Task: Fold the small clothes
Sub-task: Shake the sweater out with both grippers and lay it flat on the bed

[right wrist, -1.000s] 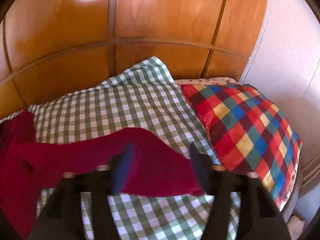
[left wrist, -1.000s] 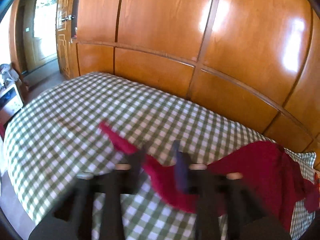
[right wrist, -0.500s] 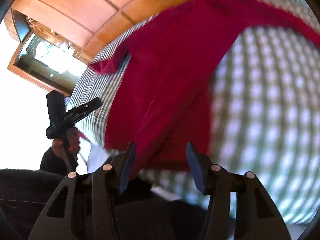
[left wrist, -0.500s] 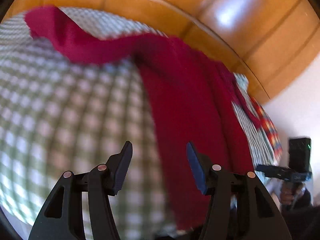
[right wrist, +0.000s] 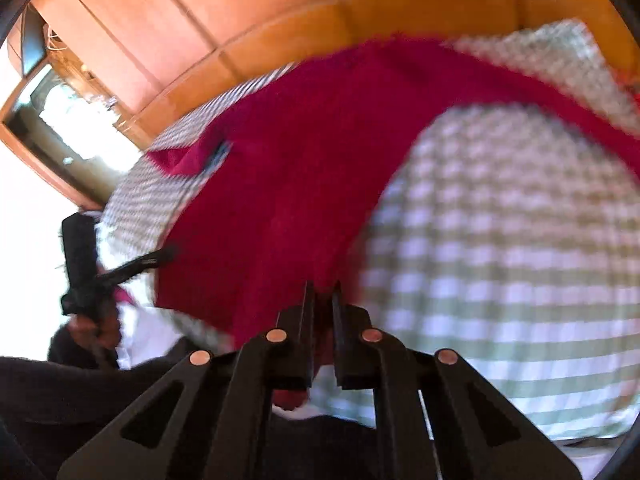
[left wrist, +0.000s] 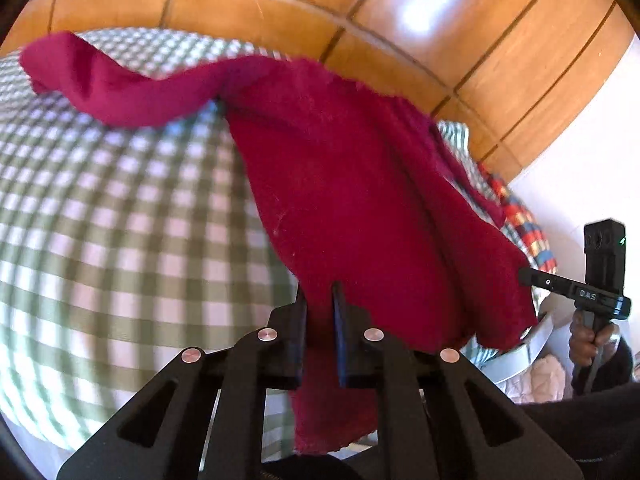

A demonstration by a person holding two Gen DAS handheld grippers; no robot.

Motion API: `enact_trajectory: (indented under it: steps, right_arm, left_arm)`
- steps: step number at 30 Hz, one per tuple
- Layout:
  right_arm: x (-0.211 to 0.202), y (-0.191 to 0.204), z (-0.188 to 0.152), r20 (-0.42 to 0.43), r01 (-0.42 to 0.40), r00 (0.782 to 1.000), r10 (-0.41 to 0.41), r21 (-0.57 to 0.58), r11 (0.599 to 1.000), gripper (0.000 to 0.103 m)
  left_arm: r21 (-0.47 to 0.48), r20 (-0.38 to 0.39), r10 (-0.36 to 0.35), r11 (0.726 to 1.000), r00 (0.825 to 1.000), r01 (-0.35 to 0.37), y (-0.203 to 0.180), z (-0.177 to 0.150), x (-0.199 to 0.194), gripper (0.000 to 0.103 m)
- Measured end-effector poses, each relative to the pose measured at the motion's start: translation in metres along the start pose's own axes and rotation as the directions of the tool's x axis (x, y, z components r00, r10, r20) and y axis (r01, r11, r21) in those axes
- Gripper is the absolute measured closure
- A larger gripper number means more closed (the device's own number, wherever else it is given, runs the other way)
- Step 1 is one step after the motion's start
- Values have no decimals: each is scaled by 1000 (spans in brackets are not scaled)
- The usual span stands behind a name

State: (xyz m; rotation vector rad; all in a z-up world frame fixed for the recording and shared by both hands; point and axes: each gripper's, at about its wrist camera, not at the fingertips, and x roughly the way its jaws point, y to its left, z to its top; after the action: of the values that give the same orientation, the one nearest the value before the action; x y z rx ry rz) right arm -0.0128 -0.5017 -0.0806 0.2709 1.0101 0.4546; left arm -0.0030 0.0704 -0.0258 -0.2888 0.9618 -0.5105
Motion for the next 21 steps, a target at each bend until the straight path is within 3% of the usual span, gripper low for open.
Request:
enact_trajectory:
  steps: [2, 4, 5, 8, 10, 12, 13, 14, 15, 16, 18, 21]
  right_arm:
    - [-25, -23, -1, 30, 75, 997, -75, 13, 997, 97]
    - [-33, -43, -8, 8, 145, 989, -146, 23, 989, 97]
    - [-29, -54, -14, -24, 168, 986, -167, 39, 985, 97]
    - [2, -69, -34, -126, 207, 971, -202, 32, 978, 97]
    - [28, -61, -44, -194, 239, 951, -241, -37, 970, 97]
    - [39, -50, -48, -217, 265, 933, -286, -124, 956, 95]
    - [38, -49, -46, -220, 263, 932, -288, -136, 955, 89]
    - [36, -50, -43, -224, 259, 932, -284, -134, 956, 57]
    - [32, -49, -38, -219, 265, 932, -288, -131, 955, 38]
    - [23, -50, -31, -189, 288, 932, -310, -135, 948, 32]
    - [10, -43, -17, -136, 294, 940, -313, -139, 946, 32]
    - [9, -30, 7, -63, 283, 954, -292, -132, 950, 32]
  left_arm:
    - [-6, 19, 15, 1000, 1000, -15, 9, 0, -17, 93]
    - [-21, 24, 38, 999, 999, -38, 23, -4, -31, 93]
    - [-28, 20, 60, 998, 998, -59, 29, -6, -34, 97]
    - [-62, -39, 95, 993, 995, -97, 44, -14, -25, 97]
    - [-30, -104, 114, 993, 988, -118, 41, -23, -15, 97]
    - [4, -109, 135, 991, 985, -136, 37, -25, -14, 97]
    - [-6, -107, 128, 992, 986, -129, 39, -22, -14, 97]
    - [-37, -91, 109, 993, 990, -113, 44, -18, -19, 97]
    - [-53, -67, 116, 991, 991, -119, 49, -19, -24, 89]
    - [-68, -37, 142, 987, 989, -144, 53, -16, -30, 83]
    - [-113, 38, 247, 964, 968, -242, 65, -5, -45, 59]
    - [-144, 99, 399, 912, 911, -384, 82, 12, -57, 53]
